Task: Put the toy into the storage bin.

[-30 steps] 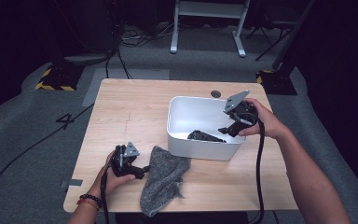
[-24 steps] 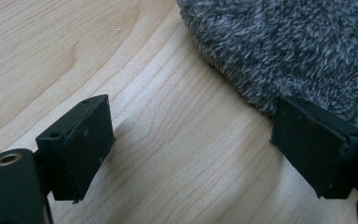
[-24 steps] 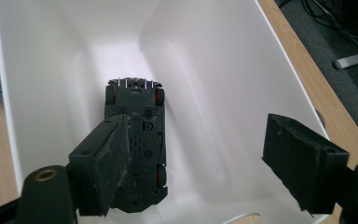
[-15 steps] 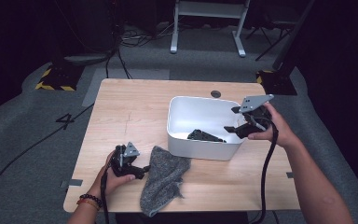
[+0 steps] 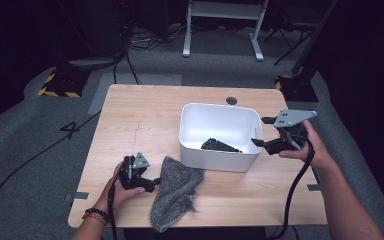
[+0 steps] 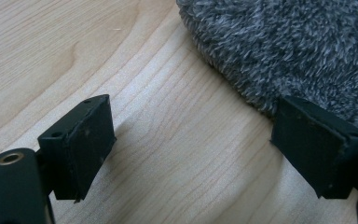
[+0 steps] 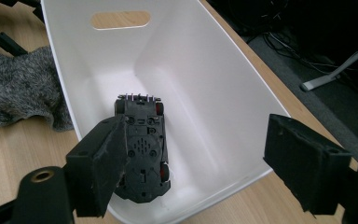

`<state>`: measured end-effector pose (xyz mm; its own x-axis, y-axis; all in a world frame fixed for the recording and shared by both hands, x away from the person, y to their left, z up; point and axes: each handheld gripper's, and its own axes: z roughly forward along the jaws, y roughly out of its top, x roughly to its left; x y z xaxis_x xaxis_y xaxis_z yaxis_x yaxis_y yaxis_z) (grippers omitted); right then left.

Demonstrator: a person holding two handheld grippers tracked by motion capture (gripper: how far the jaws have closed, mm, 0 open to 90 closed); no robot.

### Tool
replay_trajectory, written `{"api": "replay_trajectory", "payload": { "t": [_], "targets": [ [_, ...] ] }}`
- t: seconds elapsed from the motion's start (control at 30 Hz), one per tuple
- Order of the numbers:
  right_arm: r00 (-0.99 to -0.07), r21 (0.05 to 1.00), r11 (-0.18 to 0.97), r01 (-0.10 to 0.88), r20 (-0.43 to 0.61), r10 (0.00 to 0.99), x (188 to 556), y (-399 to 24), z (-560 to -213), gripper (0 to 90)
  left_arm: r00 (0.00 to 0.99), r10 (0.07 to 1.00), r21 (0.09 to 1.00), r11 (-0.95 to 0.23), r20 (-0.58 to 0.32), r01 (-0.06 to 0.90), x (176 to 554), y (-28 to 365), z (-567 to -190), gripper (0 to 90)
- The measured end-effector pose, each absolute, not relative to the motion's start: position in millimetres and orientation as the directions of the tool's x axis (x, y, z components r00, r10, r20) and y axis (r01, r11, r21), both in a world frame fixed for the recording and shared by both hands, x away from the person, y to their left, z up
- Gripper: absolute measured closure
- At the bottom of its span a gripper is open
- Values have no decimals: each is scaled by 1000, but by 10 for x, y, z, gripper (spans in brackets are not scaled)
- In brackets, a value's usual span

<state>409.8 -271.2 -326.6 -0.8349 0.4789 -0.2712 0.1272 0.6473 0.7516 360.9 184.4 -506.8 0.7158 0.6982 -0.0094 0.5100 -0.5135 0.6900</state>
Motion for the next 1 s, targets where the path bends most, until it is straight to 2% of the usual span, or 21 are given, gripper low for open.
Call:
{"api": "replay_trajectory", "payload": {
  "t": [0.3, 1.0],
  "targets": [
    [-825, 778, 616, 127, -262, 501, 3941, -2892, -3289, 222, 716, 698, 690, -513, -9, 510, 3609, 1844, -5068, 134],
    [-819, 796, 582, 165, -217, 530, 3784, -3137, -3589, 217, 716, 698, 691, -512, -10, 510, 3609, 1844, -5069, 134]
  ]
}}
